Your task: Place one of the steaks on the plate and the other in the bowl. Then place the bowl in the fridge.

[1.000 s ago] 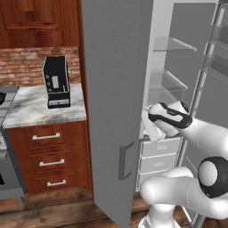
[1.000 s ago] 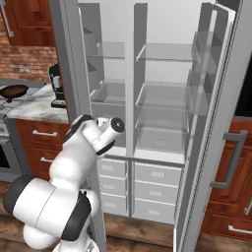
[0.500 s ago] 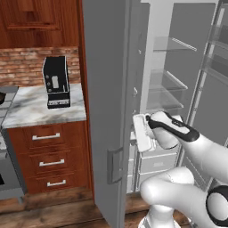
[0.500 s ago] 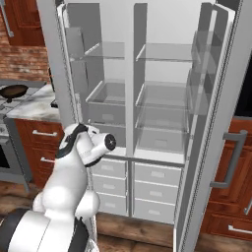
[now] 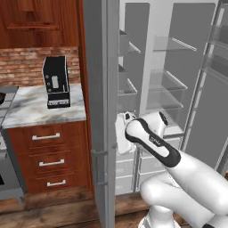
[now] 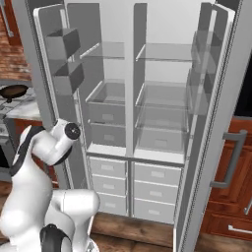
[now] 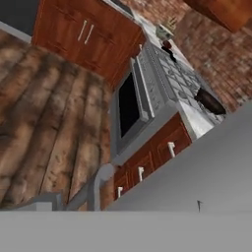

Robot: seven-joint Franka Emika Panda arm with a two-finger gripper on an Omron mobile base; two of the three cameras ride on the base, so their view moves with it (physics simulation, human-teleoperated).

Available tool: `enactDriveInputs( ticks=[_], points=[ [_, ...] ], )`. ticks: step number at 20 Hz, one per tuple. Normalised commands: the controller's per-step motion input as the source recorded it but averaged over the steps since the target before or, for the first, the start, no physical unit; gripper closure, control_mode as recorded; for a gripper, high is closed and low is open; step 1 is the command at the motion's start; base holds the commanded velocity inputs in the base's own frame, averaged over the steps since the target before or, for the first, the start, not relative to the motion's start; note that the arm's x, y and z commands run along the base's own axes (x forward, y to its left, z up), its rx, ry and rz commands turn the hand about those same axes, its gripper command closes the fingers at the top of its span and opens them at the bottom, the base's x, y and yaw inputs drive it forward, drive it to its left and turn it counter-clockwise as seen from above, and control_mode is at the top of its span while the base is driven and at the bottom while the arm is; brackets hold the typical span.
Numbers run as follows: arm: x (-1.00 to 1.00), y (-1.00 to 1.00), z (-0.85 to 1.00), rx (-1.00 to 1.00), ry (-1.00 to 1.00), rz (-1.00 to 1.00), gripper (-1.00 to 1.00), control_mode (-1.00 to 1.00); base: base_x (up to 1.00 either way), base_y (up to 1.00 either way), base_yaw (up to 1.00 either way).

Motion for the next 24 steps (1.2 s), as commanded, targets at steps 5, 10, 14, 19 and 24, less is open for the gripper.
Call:
enactDriveInputs(
  ticks=[5, 10, 14, 19, 24],
  points=[
    [0.07, 1.00, 0.17, -0.19, 0.39, -0.09, -1.00, -1.00, 0.00, 0.00, 0.00],
    [0.03, 0.61, 0.19, -0.14, 0.30, -0.08, -1.00, -1.00, 0.00, 0.00, 0.00],
    [0.06, -0.58, 0.60, -0.18, 0.11, -0.01, -1.00, -1.00, 0.00, 0.00, 0.00],
    [0.06, -0.97, 0.99, -0.13, 0.31, -0.02, -1.00, -1.00, 0.00, 0.00, 0.00],
    [0.21, -0.84, 0.91, -0.23, 0.24, 0.18, -1.00, -1.00, 0.00, 0.00, 0.00]
  ],
)
